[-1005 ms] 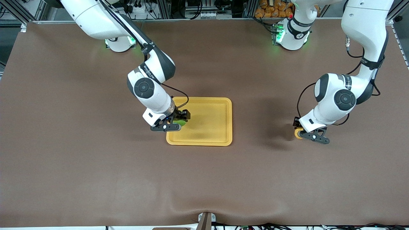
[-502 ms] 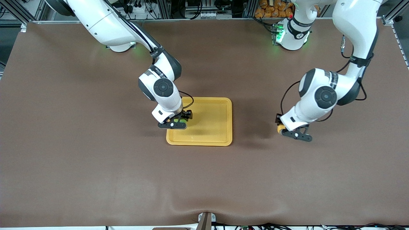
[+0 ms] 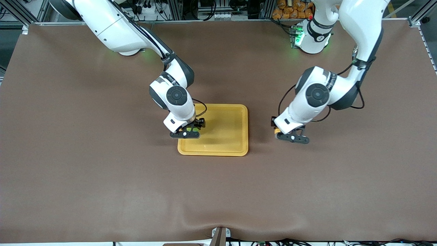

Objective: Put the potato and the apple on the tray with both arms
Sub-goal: 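Release the apple onto the tray while the left gripper carries the potato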

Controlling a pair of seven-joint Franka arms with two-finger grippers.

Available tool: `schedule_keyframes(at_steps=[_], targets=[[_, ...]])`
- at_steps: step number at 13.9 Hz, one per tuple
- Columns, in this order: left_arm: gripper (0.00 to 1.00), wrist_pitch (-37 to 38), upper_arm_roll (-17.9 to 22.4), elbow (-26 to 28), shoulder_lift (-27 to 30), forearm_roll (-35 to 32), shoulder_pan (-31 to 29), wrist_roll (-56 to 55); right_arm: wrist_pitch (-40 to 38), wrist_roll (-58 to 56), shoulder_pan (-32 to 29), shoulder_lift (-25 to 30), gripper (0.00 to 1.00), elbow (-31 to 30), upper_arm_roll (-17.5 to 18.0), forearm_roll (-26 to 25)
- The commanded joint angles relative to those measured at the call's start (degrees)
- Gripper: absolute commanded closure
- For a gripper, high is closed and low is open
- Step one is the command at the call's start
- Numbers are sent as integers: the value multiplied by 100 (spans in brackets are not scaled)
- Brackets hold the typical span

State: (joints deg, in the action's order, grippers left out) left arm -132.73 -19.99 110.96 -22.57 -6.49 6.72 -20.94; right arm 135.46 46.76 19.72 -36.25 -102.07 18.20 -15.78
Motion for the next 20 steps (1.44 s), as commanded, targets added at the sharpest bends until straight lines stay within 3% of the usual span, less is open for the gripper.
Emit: schedule_keyframes(at_steps=[1,6,9,15,20], targets=[[87,107,13,-425,-317,-54,355,-584,-63,140,67,4,0,143,-44,-144],[88,107,22,-1022,-809,-90,865,-1428,-809,70,-249,592,0,354,-18,-127],[88,107,66,-1269,-1064,-98,1147,-1825,-819,-26,-565,944,0,390,-18,-127],[88,98,127,-1533,-1390,-133,1437,-2124,-951,-2404,-1873,1489,0,215,0,-65],[87,90,145,-1726,-1662,-590,1578,-2388,-468,-4576,-3096,1472,0,179,26,197]])
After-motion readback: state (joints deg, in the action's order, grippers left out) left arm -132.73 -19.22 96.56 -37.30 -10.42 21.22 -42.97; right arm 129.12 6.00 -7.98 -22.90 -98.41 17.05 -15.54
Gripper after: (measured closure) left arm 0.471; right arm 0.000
